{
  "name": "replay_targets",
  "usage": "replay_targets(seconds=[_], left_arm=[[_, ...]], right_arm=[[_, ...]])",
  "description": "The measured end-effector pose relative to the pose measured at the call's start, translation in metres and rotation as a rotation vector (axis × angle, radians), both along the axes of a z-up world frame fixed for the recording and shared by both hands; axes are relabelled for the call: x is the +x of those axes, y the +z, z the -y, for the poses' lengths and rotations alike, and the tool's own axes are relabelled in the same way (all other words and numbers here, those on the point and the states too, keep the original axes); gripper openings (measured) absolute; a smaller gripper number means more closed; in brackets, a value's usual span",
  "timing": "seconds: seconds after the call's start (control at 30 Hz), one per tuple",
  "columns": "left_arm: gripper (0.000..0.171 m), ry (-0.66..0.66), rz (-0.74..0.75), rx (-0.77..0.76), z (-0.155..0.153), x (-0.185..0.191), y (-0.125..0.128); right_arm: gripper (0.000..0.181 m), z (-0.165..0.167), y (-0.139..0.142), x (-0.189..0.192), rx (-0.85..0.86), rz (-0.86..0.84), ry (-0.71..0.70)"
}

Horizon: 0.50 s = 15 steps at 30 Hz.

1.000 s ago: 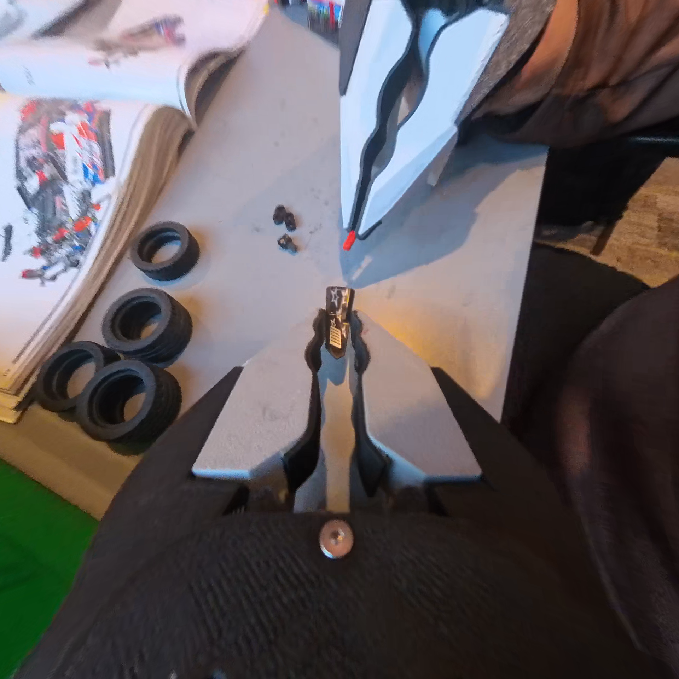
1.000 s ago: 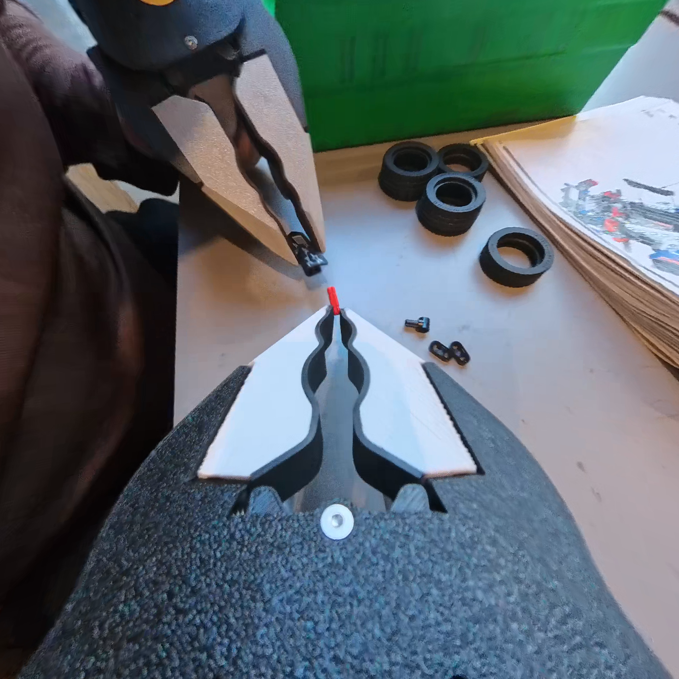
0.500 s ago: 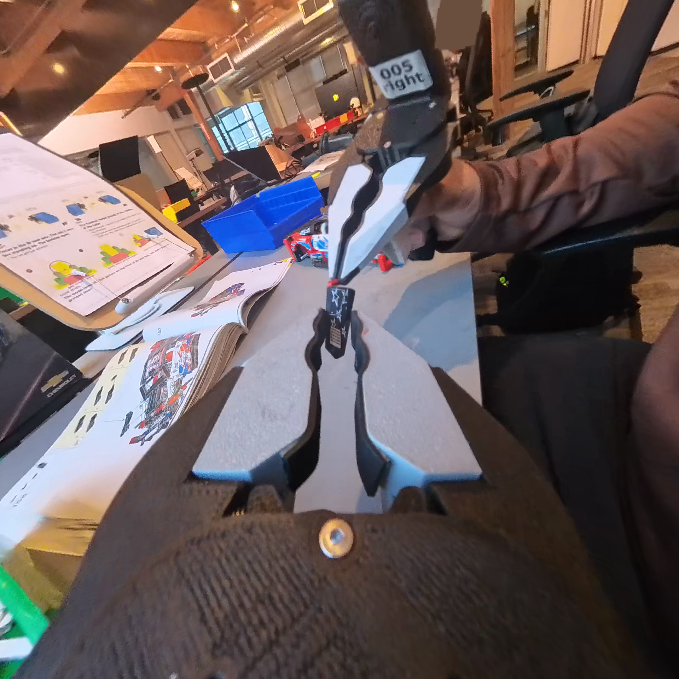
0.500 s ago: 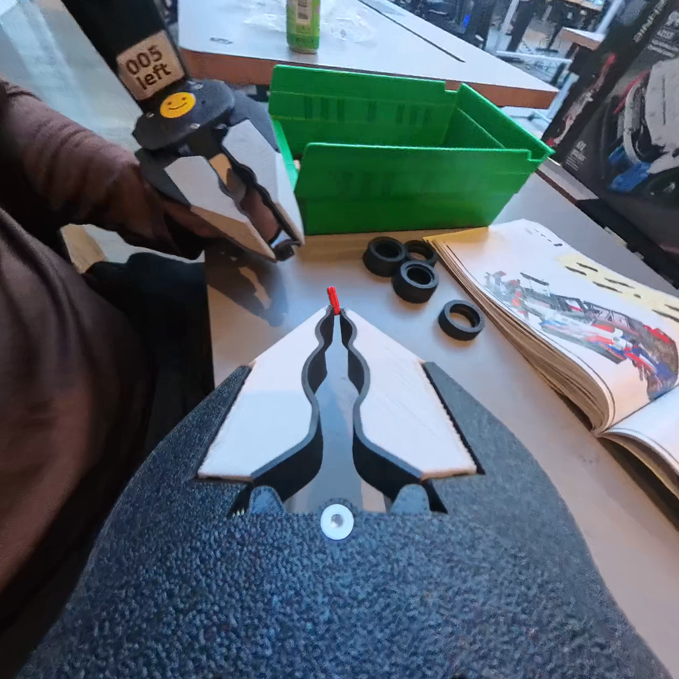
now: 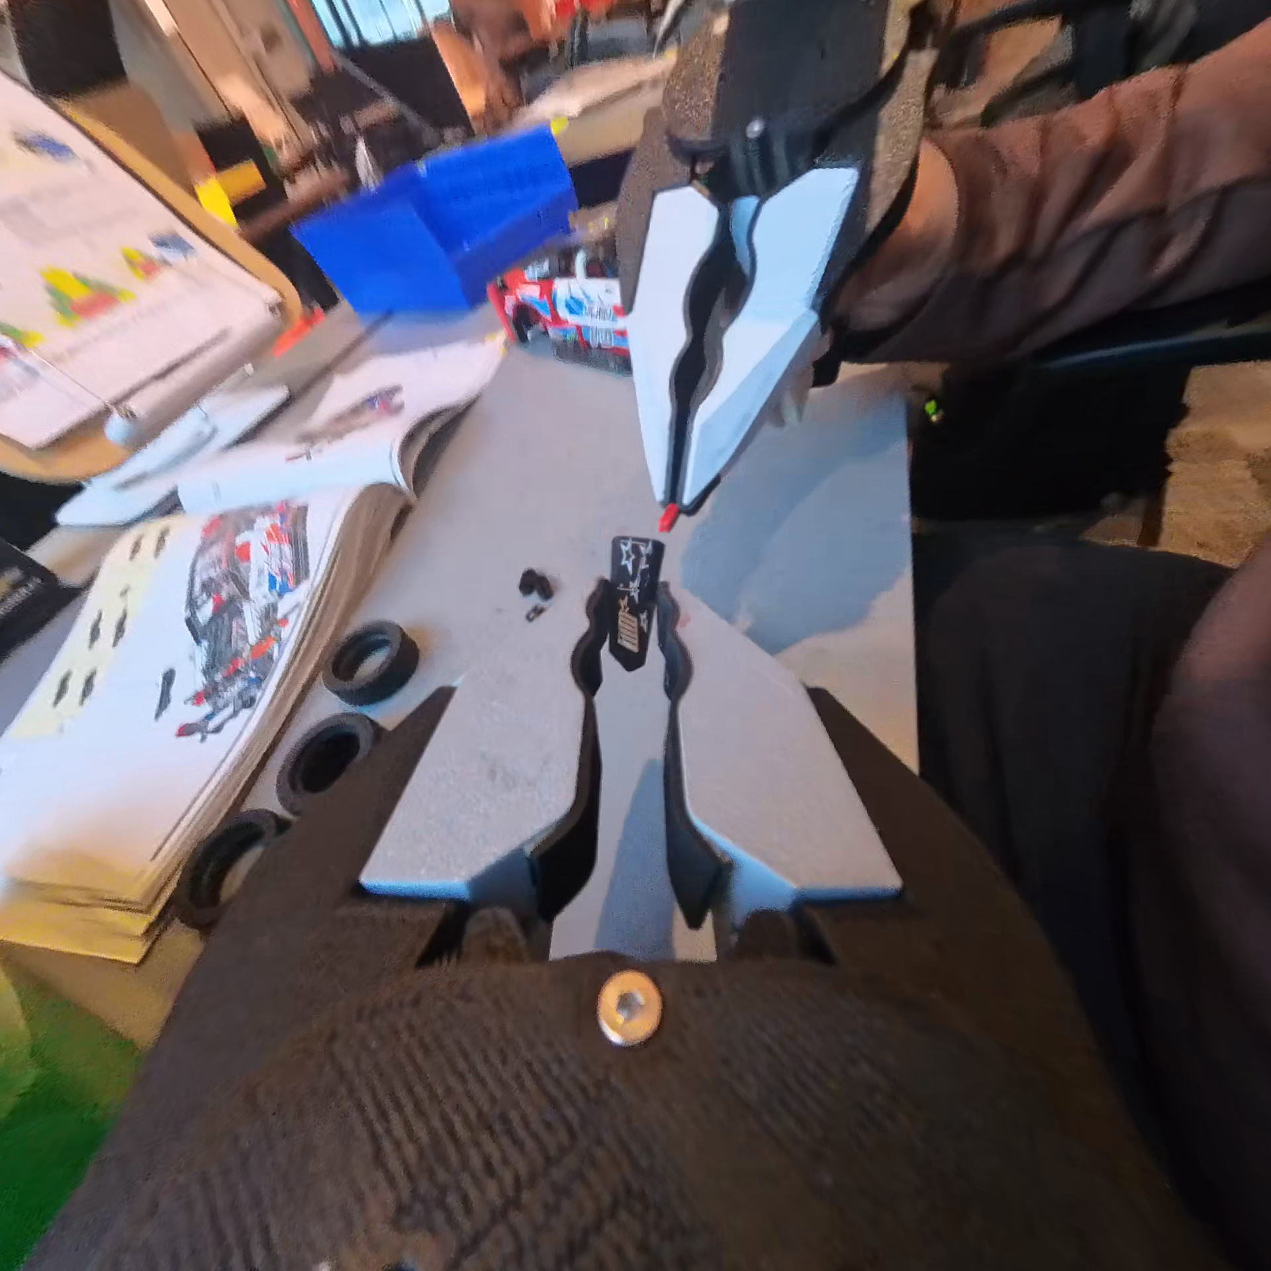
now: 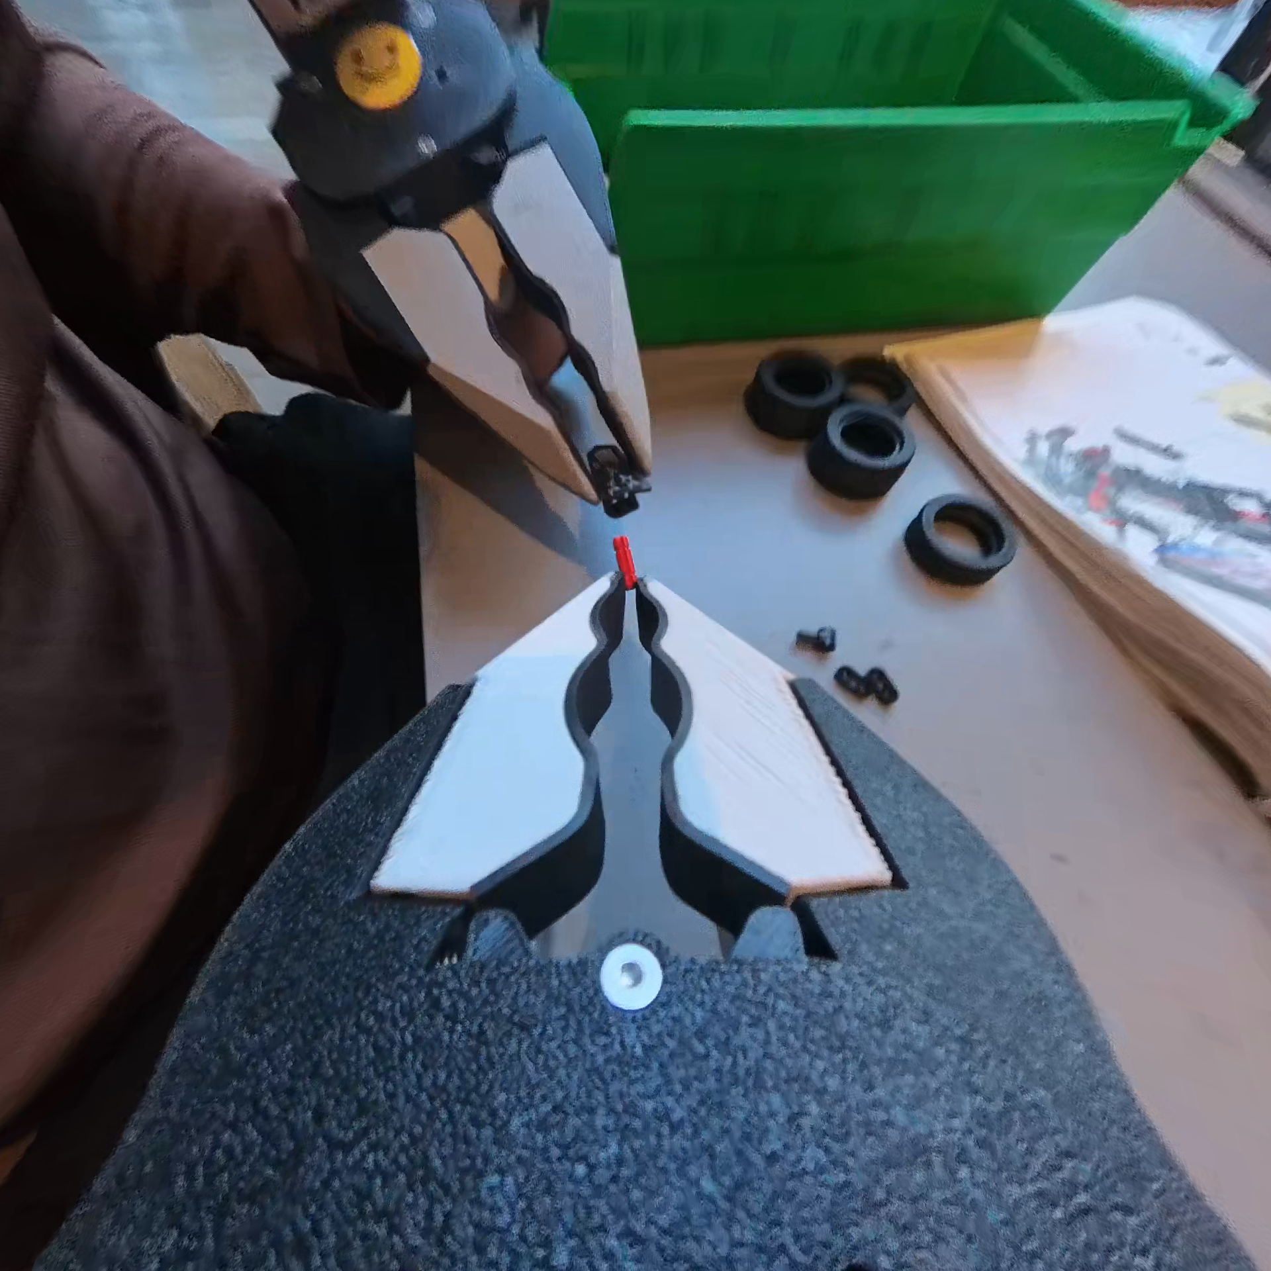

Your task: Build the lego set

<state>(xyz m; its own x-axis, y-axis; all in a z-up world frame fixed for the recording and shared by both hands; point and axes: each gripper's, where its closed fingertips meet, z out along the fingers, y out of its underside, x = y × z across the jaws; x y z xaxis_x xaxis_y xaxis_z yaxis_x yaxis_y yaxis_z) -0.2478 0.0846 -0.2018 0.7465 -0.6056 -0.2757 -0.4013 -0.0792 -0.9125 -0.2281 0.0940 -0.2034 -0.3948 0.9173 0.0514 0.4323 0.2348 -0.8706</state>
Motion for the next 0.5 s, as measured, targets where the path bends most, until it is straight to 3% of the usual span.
replay_targets(seconds=[0.13, 0.27, 0.5], left_arm=[[0.009, 0.025, -0.066, -0.133, -0.006, -0.002, -0.022], [0.010, 0.038, -0.225, -0.376, -0.002, -0.009, -0.066], [0.009, -0.013, -0.152, -0.439, 0.001, -0.006, -0.066]], right_arm=[[0.003, -0.004, -0.027, -0.004, -0.033, 0.112, -0.022], [0.003, -0.006, -0.038, -0.005, -0.047, 0.164, -0.034], [0.003, -0.002, -0.058, -0.009, -0.042, 0.241, -0.022]])
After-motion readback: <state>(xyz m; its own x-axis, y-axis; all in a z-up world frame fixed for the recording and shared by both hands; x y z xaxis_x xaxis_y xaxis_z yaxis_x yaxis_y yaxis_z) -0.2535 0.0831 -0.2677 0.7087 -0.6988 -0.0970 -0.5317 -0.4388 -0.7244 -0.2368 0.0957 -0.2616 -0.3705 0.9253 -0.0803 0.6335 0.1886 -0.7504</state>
